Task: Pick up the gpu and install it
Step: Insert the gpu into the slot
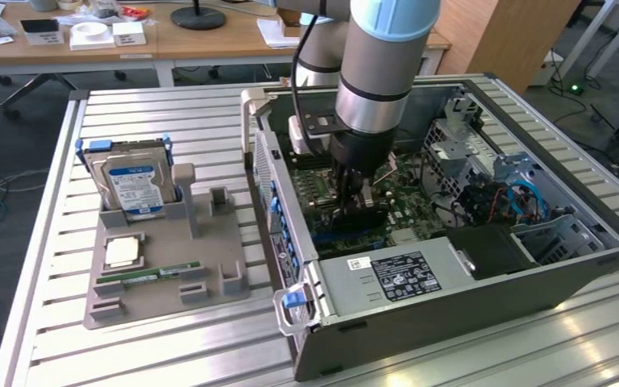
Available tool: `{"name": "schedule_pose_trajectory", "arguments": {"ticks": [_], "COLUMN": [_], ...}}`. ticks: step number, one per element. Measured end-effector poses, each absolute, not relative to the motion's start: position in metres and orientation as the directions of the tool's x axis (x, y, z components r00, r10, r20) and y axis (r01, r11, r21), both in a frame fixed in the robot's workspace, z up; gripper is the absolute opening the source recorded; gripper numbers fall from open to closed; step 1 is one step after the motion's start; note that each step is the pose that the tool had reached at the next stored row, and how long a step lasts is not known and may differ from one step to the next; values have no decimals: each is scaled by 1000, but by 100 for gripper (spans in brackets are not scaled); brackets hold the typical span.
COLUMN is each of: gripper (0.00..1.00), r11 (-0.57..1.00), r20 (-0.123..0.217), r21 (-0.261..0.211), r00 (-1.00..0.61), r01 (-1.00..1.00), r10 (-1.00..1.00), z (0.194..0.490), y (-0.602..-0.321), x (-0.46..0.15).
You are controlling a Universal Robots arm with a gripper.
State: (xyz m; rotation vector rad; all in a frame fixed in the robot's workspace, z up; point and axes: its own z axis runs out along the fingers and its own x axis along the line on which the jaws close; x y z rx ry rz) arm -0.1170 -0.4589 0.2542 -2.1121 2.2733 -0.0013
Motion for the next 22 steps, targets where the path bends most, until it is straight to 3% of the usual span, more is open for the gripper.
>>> {"name": "schedule_pose_trajectory", "arguments": {"ticks": [20, 22], "gripper": [26, 33], "r11": [74, 74], "r20": [-28, -28], "r21": [-26, -27], "r00": [-73, -73], "r01": [-997, -997], "r10": [-997, -997], "z": [254, 254], "y": [-459, -459], "x": [-117, -117]}}
